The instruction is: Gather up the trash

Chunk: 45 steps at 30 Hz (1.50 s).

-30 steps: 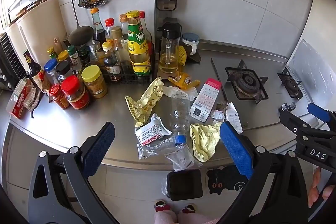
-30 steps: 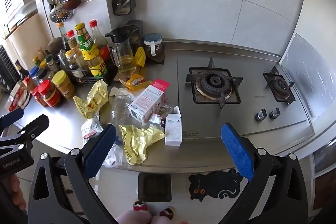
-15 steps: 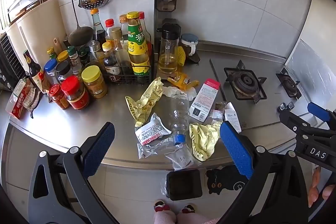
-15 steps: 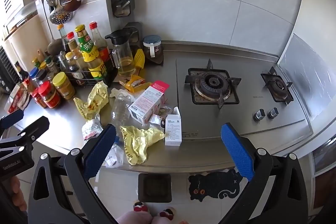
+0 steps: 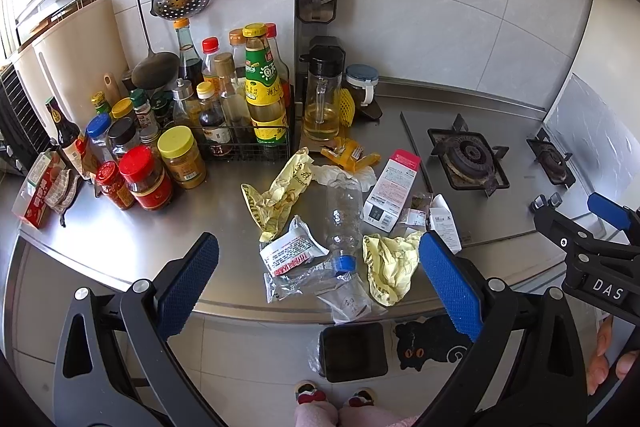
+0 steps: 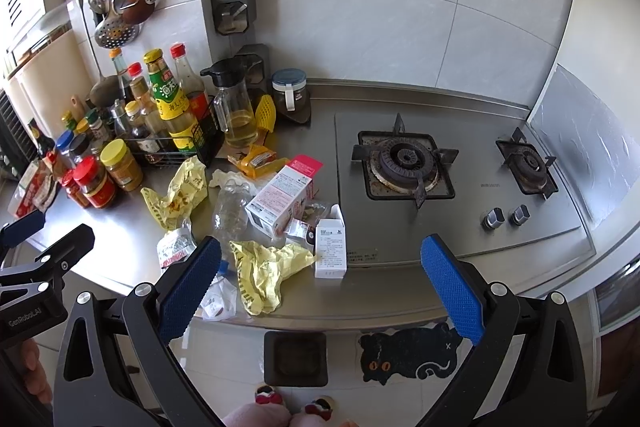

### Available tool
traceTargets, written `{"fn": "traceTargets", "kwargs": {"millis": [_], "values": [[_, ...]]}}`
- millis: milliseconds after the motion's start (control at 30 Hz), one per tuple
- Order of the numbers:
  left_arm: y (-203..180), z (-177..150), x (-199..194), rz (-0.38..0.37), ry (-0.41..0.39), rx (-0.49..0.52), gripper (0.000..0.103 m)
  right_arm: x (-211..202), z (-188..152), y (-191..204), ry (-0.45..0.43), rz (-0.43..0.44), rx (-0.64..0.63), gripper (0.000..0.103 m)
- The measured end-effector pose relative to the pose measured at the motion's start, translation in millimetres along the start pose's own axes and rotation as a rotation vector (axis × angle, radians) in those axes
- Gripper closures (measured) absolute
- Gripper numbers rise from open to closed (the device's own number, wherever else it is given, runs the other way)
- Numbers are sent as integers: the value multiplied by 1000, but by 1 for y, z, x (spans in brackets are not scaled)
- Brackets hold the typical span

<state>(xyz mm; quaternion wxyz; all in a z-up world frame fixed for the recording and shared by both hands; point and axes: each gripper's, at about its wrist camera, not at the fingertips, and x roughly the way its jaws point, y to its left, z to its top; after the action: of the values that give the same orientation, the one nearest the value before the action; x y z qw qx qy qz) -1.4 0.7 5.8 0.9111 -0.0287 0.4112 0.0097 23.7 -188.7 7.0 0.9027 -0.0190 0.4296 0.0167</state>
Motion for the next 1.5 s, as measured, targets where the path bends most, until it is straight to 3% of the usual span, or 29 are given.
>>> {"fn": "traceTargets", "kwargs": {"millis": [1500], "values": [[5,4,-1,29,-15,-8,8,4,4,2,3,19,-1,3]]}}
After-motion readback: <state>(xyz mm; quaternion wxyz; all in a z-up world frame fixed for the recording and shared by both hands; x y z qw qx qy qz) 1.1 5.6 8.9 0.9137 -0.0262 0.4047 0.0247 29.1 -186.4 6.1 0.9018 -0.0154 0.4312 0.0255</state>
